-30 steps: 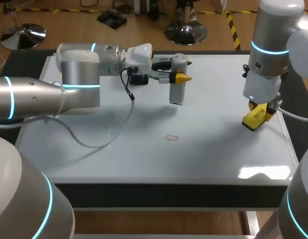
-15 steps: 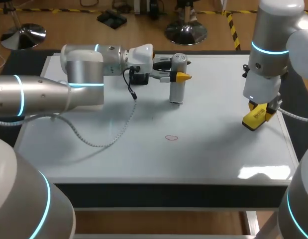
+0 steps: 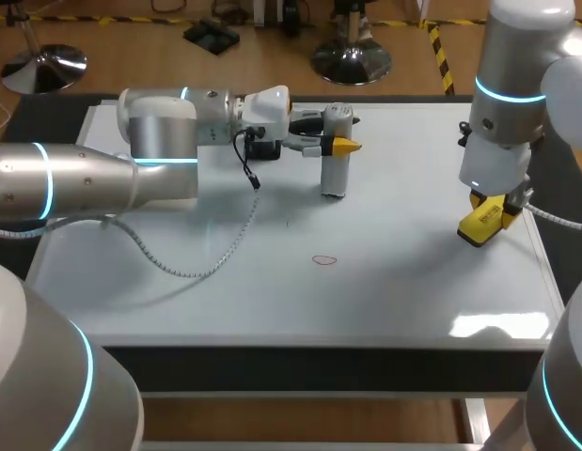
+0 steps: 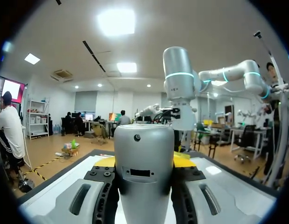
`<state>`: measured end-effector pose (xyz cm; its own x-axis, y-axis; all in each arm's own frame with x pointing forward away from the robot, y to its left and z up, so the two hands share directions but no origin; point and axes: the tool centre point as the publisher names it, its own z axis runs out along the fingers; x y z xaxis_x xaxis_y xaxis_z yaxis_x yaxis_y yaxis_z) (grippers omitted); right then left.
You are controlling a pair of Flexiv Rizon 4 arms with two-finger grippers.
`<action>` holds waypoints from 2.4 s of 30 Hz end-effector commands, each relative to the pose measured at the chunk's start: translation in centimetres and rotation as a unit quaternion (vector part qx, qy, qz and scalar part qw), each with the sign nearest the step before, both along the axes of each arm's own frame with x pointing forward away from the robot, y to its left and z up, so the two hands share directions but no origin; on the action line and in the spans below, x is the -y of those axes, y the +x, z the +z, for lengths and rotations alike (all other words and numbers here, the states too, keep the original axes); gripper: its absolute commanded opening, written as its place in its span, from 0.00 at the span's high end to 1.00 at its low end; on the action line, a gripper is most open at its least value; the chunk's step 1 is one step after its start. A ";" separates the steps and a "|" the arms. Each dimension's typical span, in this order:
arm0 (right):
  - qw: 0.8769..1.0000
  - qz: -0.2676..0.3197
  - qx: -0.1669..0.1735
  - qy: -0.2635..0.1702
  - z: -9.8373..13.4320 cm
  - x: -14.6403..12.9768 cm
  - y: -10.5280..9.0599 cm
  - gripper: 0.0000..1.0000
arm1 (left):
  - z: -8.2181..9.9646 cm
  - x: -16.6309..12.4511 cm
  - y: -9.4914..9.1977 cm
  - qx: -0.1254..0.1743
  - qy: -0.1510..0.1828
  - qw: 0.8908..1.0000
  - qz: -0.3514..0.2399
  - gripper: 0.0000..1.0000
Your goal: Pick up the inspection probe, press it on each red-marked spot on the whiteboard one by one, put down the probe, pick up the eraser, and wipe off all the red marks.
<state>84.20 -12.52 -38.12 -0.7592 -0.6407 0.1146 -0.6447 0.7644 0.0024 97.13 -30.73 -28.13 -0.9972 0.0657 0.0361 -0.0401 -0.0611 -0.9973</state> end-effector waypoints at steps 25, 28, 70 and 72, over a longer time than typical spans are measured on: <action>1.000 0.001 0.000 -0.001 0.1 0.0 0.0 1.00 | -0.3 0.3 0.2 -0.002 0.004 1.000 -0.002 1.00; 1.000 0.001 0.000 -0.001 0.1 0.0 0.0 1.00 | -0.3 0.3 0.2 -0.002 0.004 1.000 -0.002 1.00; 1.000 0.001 0.000 -0.001 0.1 0.0 0.0 1.00 | 7.5 -1.7 12.4 0.011 -0.006 0.999 -0.034 1.00; 1.000 0.001 0.000 -0.001 0.1 0.0 0.0 1.00 | 7.5 -1.7 13.0 0.012 -0.004 0.999 -0.031 1.00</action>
<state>84.20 -12.52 -38.13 -0.7593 -0.6406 0.1145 -0.6447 0.7645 0.0024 109.05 -28.73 -20.50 -0.9972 0.0736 0.0139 -0.0189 -0.0676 -0.9975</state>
